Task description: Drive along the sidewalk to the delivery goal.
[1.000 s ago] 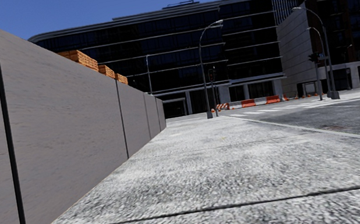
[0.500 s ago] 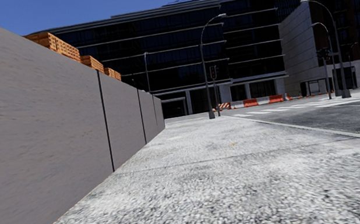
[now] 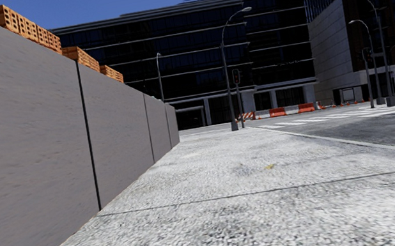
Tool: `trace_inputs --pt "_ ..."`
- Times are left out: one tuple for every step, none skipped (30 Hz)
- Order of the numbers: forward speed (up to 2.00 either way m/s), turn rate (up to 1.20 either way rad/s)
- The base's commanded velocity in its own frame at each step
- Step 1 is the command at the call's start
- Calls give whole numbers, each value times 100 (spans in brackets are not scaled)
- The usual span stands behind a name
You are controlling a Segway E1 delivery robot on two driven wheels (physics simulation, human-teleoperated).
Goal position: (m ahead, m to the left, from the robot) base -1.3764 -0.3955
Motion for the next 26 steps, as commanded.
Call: trace_inputs --pt "0 0" --pt "0 0" --pt "0 0" --pt "0 0" --pt "0 0" --pt "0 0" --pt "0 0" --pt "0 0" --pt "0 0" --pt "0 0" --pt "0 0" --pt "0 0" --pt "0 0" --pt "0 0" --pt "0 0" --pt "0 0" --pt "0 0" --pt "0 0" --pt "0 0" --pt "0 0" --pt "0 0" --pt "0 0" --pt "0 0" --pt "0 0" --pt "0 0" --pt "0 0"
